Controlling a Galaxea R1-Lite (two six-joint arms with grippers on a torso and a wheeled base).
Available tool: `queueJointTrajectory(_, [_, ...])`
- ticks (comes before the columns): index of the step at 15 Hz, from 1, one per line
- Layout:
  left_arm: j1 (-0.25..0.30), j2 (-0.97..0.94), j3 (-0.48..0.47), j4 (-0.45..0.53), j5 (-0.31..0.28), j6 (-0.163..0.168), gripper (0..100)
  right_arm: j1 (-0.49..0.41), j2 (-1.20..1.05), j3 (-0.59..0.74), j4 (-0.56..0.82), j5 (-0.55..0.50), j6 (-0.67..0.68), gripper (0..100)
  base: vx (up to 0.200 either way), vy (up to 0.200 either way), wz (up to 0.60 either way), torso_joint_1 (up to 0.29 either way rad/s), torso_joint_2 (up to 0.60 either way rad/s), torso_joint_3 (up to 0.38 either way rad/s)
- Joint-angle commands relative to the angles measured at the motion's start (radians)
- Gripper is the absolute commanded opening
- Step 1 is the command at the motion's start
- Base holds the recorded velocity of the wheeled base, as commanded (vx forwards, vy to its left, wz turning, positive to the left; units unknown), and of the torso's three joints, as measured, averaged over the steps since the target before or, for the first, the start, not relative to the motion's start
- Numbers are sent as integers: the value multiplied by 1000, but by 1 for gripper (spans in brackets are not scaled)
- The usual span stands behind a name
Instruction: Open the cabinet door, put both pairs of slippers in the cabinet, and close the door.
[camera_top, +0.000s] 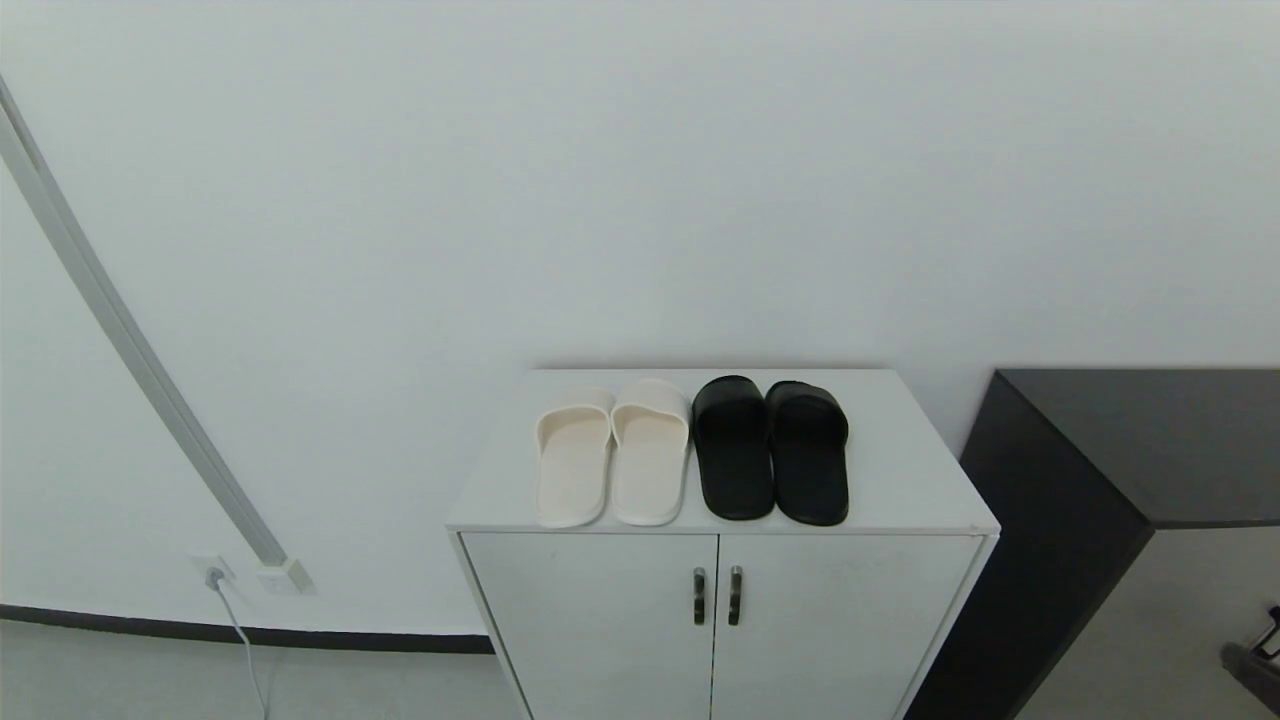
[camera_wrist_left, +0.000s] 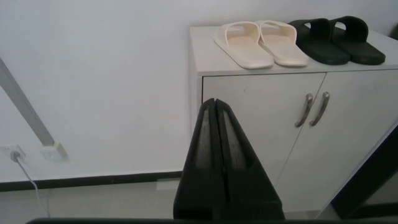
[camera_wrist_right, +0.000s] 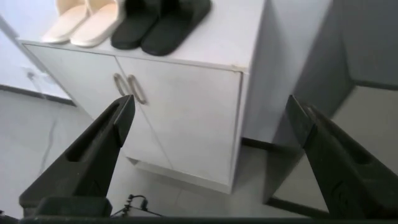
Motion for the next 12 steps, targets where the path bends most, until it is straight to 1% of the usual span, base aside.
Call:
queueJointTrajectory(1, [0,1,0,0,0,-1,0,164,275,-83,-120,-65,88,100,0,0,0,0,0,0])
queueJointTrajectory(4, [0,1,0,0,-1,0,0,375,368,-187,-125,-235,171,100,0,0,0,0,0,0])
queueJointTrajectory(7, [1,1,0,0,-1,0,0,532,490,-276,-126,-361,214,100,0,0,0,0,0,0])
queueJointTrajectory(9, [0,1,0,0,-1,0,0,581,571,-342,-126,-404,234,100,0,0,0,0,0,0])
queueJointTrajectory(12, [1,1,0,0,-1,0,0,610,675,-424,-128,-436,250,100,0,0,0,0,0,0])
